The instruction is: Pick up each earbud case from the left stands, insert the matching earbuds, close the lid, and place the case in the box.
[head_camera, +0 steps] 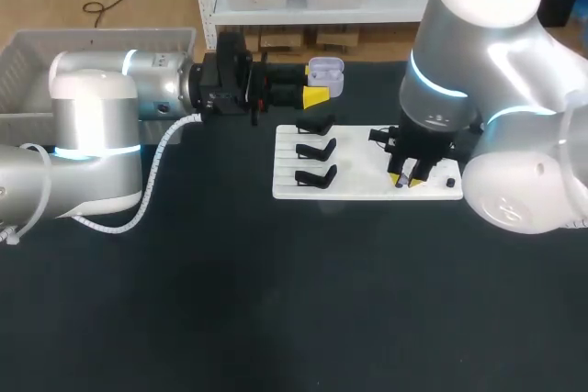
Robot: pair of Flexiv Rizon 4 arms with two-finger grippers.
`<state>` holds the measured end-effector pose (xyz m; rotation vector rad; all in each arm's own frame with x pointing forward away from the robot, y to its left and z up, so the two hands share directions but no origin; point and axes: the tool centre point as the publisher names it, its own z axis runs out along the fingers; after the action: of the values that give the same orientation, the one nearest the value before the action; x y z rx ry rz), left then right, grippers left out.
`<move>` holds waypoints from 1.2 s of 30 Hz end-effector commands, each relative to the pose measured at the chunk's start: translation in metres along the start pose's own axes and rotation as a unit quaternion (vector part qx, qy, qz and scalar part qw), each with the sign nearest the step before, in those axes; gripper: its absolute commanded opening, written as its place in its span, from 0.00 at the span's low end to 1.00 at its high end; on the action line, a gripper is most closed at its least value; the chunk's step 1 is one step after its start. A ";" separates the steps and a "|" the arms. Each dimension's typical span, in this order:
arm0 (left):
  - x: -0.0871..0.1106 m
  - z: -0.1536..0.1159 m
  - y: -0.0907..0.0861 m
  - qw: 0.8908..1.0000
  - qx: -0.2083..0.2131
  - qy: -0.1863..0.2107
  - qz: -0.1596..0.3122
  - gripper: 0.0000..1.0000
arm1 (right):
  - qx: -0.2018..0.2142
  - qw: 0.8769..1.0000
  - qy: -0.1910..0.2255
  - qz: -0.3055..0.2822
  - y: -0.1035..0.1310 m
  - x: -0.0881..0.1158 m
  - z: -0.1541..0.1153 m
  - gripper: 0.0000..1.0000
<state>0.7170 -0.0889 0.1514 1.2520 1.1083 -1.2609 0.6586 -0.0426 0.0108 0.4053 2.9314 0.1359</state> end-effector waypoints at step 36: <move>0.001 0.000 -0.001 1.000 -0.003 0.000 0.001 0.00 | -0.016 0.957 0.073 -0.278 0.064 -0.044 -0.176 0.00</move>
<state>0.7170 -0.0889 0.1514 1.2520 1.1083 -1.2609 0.6765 -0.0170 0.1916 -0.4111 2.9146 0.1798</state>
